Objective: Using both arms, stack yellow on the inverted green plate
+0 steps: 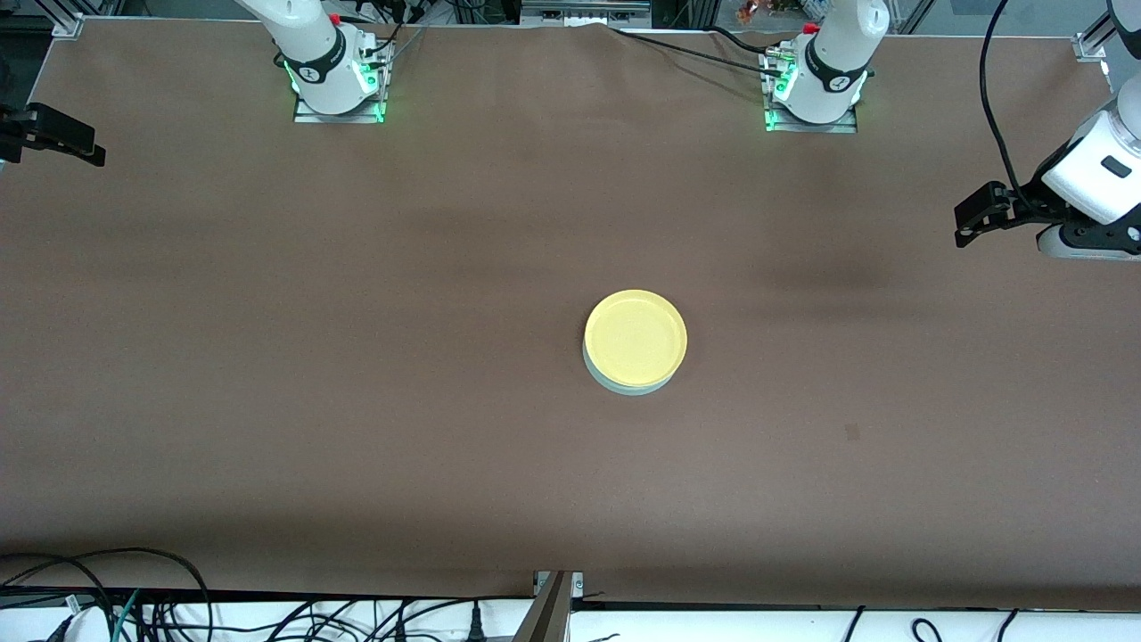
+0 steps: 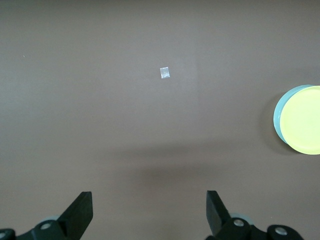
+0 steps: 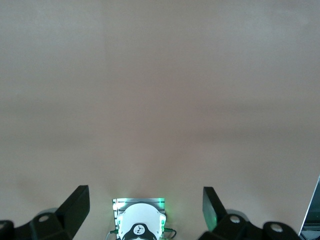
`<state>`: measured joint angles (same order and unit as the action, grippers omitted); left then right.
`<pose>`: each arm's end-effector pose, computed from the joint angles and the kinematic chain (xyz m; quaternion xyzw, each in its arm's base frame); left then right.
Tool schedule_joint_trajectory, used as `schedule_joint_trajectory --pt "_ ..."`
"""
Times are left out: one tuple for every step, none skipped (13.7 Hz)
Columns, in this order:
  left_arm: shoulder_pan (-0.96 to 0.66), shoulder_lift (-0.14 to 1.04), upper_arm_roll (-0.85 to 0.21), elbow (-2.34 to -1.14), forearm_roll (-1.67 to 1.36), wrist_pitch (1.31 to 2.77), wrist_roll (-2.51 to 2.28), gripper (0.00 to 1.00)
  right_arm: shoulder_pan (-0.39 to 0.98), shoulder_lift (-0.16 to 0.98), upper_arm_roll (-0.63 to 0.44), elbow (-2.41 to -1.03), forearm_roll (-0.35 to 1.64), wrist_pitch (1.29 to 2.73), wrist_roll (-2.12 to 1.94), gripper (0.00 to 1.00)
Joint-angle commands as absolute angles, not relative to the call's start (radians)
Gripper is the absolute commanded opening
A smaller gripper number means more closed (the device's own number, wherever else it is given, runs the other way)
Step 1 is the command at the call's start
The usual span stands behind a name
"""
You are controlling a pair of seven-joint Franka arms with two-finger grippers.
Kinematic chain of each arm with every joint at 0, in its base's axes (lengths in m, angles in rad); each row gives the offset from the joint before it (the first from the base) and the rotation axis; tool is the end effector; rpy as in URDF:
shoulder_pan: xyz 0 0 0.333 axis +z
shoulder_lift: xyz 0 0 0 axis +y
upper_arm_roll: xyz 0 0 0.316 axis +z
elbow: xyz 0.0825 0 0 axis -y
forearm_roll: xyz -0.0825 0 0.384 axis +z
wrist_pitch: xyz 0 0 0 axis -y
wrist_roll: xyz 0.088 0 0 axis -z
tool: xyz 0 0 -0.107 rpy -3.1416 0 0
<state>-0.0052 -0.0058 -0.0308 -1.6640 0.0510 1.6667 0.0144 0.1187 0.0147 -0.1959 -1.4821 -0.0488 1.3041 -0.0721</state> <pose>0.5591 -0.0152 0.5920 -0.9993 0.0275 -0.0045 0.0254 0.5278 -0.0461 0.6369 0.9950 -0.0068 -0.0977 0.0182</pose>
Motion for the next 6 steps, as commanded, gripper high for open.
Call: schedule_joint_trajectory --pt "-0.009 0.006 -0.032 -1.632 0.066 1.641 0.026 1.00 0.097 0.011 -0.190 -1.489 -0.025 1.295 -0.072 1.00" --pt "-0.009 0.006 -0.032 -1.632 0.066 1.641 0.026 1.00 0.100 0.011 -0.187 -1.489 -0.025 1.295 -0.072 1.00" --pt "-0.009 0.006 -0.032 -1.632 0.066 1.641 0.028 1.00 0.100 0.009 -0.186 -1.489 -0.023 1.295 -0.071 1.00" --pt "-0.009 0.006 -0.032 -1.632 0.066 1.641 0.028 1.00 0.100 0.009 -0.187 -1.489 -0.025 1.295 -0.072 1.00" --pt "-0.009 0.006 -0.032 -1.632 0.066 1.640 0.028 1.00 0.100 0.011 -0.190 -1.489 -0.023 1.295 -0.074 1.00" --pt "-0.009 0.005 -0.032 -1.632 0.066 1.640 0.028 1.00 0.097 0.011 -0.192 -1.489 -0.017 1.293 -0.074 1.00"
